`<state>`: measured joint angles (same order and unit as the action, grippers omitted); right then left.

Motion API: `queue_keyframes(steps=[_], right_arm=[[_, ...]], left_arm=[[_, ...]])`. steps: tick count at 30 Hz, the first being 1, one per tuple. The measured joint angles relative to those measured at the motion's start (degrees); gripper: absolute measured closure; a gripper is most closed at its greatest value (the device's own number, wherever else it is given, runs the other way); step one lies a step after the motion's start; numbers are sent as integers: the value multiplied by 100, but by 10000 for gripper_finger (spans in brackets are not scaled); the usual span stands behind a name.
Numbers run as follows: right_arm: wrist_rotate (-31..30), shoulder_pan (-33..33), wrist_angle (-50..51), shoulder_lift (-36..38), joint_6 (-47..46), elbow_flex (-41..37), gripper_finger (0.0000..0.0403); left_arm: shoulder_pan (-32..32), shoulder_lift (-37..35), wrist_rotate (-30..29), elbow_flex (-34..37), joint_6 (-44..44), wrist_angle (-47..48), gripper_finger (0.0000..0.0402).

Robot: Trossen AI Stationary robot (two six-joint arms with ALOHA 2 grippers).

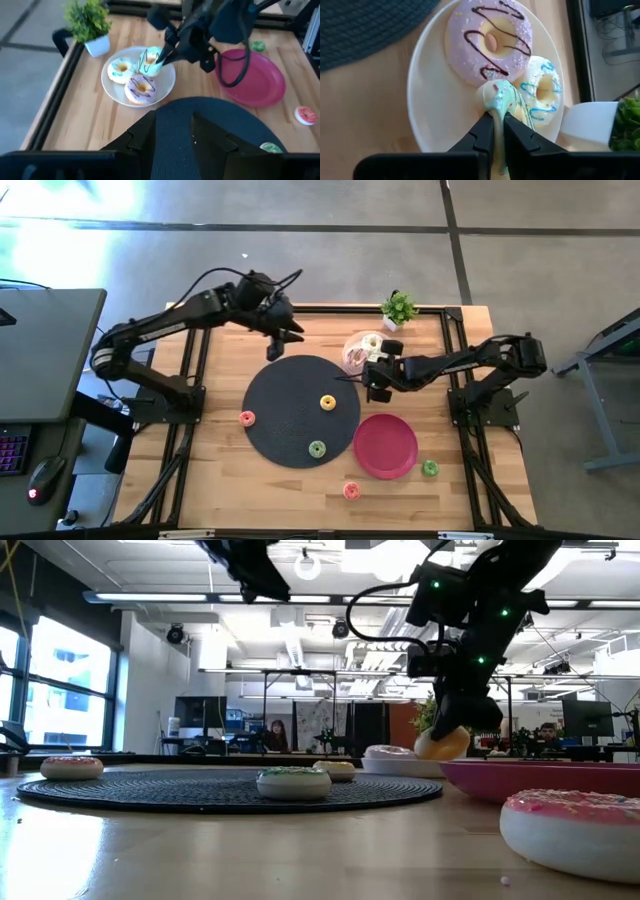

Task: Pick & Place donuts
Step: Put the big green donut into the white plate, then put the small yellow donut into the red plate

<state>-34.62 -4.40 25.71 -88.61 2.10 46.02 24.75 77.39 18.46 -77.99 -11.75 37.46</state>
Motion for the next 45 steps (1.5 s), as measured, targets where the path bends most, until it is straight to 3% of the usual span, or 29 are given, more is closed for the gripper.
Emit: queue_keyframes(steps=[6, 14, 23, 31, 34, 39, 42, 45], right_arm=[[83, -7, 17, -2, -56, 0, 331], [625, -2, 95, -3, -213, 0, 260], [963, -4, 242, 13, -138, 0, 200], [1300, 327, 544, 270, -24, 612, 192], [1774, 491, 466, 272, 46, 962, 197], [2729, 763, -572, 274, 105, 946, 203], [2934, 867, -1369, 274, 131, 707, 203], [3090, 896, -2225, 274, 134, 295, 204]], left_arm=[[0, -334, -7, 303, 6, -10, 289], [0, -348, -21, 731, 38, -156, 289], [0, -348, -19, 784, 151, -186, 289], [0, -346, -17, 784, 157, -185, 289], [0, -347, -16, 784, 160, -165, 289], [0, -351, 258, 784, -160, 214, 289], [0, -580, 476, 904, -176, 216, 289], [0, -1059, 311, 1304, -140, 62, 289]])
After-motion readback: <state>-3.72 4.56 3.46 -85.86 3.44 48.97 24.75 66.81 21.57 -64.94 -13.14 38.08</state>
